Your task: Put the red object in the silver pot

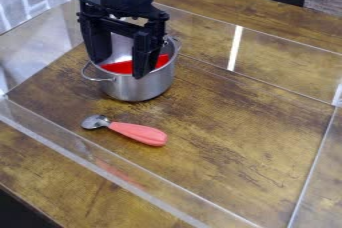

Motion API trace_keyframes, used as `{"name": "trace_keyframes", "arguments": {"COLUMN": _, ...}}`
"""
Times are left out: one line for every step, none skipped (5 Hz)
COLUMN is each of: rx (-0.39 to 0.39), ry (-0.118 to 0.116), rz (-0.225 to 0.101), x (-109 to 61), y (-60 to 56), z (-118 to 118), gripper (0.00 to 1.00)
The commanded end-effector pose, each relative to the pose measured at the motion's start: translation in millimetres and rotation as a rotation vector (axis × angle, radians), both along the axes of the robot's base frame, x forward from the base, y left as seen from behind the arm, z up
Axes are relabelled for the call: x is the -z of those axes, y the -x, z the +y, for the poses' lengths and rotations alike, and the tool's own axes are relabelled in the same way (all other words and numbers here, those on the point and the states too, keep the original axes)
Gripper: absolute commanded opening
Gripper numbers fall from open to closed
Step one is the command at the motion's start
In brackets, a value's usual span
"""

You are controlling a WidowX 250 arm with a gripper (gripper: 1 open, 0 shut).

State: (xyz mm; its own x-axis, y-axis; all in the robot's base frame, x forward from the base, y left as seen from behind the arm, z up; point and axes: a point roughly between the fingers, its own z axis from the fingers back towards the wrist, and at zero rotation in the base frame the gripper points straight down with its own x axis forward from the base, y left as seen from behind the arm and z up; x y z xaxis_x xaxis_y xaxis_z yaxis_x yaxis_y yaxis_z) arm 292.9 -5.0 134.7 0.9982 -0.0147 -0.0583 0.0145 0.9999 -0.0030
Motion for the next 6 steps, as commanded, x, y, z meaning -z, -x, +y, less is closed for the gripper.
{"name": "trace_keyframes", "arguments": {"rx": -0.104, "ry": 0.003, "rz": 0.012, "x": -2.3, "y": -7.2, "z": 4.4, "gripper": 1.00}}
{"name": "trace_keyframes", "arguments": {"rx": -0.116, "ry": 0.008, "rz": 0.006, "x": -5.8, "y": -13.6, "z": 5.9, "gripper": 1.00}}
{"name": "trace_keyframes", "arguments": {"rx": -0.126, "ry": 0.024, "rz": -0.021, "x": -15.7, "y": -30.2, "z": 0.7, "gripper": 1.00}}
{"name": "trace_keyframes", "arguments": {"rx": -0.097, "ry": 0.034, "rz": -0.044, "x": -19.4, "y": -38.6, "z": -12.4, "gripper": 1.00}}
{"name": "trace_keyframes", "arguments": {"rx": -0.077, "ry": 0.041, "rz": -0.057, "x": -19.6, "y": -43.0, "z": -19.8, "gripper": 1.00}}
{"name": "trace_keyframes", "arguments": {"rx": -0.066, "ry": 0.044, "rz": -0.065, "x": -19.3, "y": -51.2, "z": -24.1, "gripper": 1.00}}
